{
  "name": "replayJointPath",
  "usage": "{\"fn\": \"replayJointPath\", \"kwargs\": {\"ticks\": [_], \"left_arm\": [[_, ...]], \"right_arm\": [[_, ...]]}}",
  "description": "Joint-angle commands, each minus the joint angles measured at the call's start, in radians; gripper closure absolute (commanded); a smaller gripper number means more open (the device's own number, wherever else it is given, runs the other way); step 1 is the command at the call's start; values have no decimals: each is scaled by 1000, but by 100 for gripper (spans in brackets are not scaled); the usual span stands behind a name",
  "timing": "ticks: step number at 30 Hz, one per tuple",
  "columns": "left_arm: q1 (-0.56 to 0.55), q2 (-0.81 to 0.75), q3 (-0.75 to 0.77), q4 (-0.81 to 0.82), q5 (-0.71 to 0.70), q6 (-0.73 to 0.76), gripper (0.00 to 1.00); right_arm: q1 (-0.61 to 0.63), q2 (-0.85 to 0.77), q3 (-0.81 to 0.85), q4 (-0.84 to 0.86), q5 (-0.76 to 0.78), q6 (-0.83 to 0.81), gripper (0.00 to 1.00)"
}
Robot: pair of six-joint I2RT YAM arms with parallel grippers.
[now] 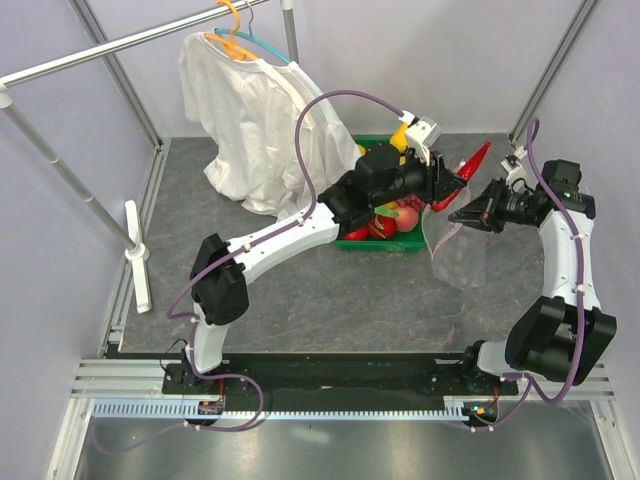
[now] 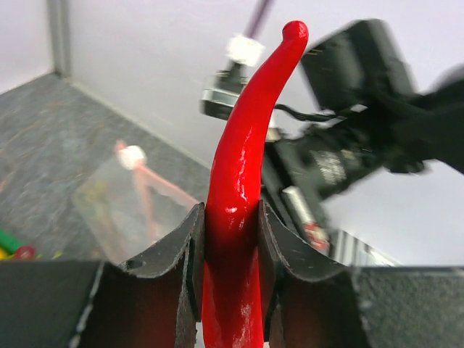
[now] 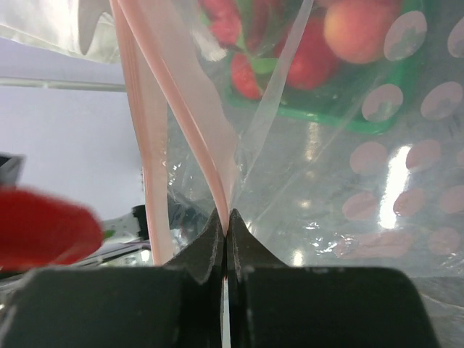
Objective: Place the food in the zip-top bag and seal the zipper
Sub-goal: Place the fake vegetable in the zipper food storage bag.
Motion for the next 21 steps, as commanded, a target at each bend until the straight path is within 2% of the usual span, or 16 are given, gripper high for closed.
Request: {"fn": "replayJointPath", "kwargs": {"ticks": [1, 9, 14, 21], "left_arm": [[-3, 40, 44, 71, -168, -45, 82], [-12, 92, 81, 101, -217, -36, 78], [-17, 37, -11, 88, -206, -32, 75], [-17, -55, -92, 9, -155, -32, 51]], "right_arm": [[-5, 16, -24, 37, -122, 80, 100], [-8, 16, -42, 57, -158, 119, 100], [-28, 19, -35, 80, -177, 155, 100], [-43, 22, -33, 132, -212, 207, 100]]}}
